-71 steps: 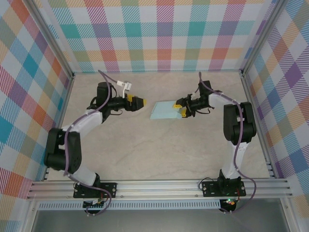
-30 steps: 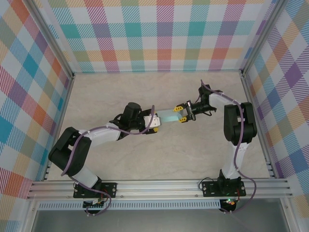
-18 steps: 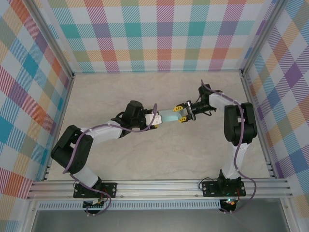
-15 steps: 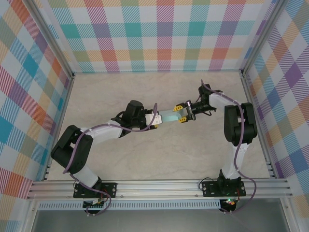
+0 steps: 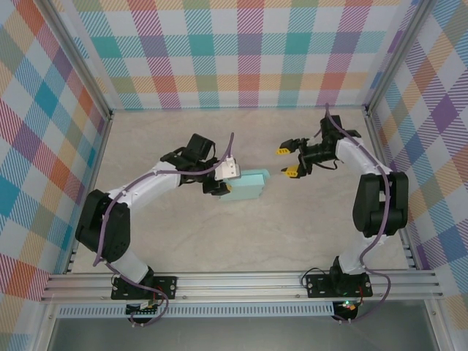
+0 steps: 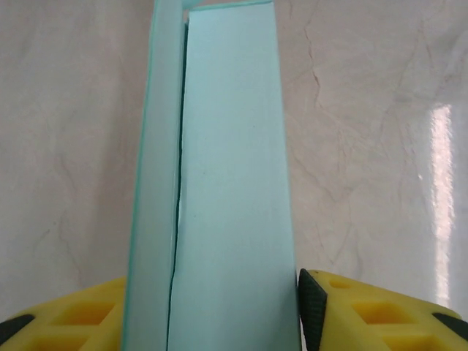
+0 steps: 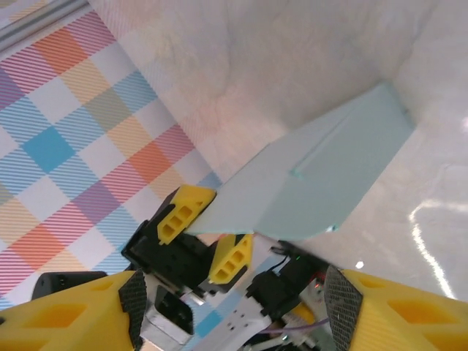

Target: Fold the paper box

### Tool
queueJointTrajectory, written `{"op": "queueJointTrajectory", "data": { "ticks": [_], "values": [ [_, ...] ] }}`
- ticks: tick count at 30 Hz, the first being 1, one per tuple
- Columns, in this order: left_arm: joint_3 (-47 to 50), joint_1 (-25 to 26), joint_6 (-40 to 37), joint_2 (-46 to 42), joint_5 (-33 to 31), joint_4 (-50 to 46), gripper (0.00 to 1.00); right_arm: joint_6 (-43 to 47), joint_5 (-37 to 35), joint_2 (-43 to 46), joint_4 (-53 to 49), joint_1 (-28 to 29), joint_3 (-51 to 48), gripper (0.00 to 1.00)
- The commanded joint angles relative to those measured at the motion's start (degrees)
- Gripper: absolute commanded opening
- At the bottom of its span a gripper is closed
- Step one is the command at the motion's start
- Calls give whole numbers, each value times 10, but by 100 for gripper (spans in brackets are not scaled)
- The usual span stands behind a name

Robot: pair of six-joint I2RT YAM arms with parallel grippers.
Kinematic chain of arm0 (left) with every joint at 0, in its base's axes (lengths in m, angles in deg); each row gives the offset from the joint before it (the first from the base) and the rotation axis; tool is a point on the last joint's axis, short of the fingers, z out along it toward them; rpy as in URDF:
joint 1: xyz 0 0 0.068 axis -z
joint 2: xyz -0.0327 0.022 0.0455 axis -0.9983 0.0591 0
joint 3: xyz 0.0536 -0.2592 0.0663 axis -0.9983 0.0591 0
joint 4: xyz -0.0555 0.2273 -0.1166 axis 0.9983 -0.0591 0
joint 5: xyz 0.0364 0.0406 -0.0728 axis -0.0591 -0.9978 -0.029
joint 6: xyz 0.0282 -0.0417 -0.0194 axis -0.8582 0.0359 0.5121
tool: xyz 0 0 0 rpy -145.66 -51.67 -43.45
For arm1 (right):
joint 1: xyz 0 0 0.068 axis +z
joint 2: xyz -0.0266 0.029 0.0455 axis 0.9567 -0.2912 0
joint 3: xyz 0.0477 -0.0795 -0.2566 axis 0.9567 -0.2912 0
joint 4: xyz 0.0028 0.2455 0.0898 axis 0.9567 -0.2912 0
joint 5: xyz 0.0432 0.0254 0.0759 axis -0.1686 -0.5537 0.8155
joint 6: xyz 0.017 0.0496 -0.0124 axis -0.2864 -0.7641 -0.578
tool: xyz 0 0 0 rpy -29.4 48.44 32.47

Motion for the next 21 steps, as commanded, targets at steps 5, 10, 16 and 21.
{"op": "queueJointTrajectory", "data": {
  "ticks": [5, 10, 16, 21],
  "values": [
    [-32, -1, -29, 15, -8, -138, 52, 145, -86, 3, -55, 0, 19, 65],
    [6, 0, -9, 18, -8, -61, 53, 165, -90, 15, -52, 7, 26, 64],
    [13, 0, 10, 31, -7, -7, 57, 208, -154, 26, -87, 36, 35, 61],
    [7, 0, 21, 30, 4, -2, 62, 255, -201, 25, -94, 89, 52, 52]
  ]
}}
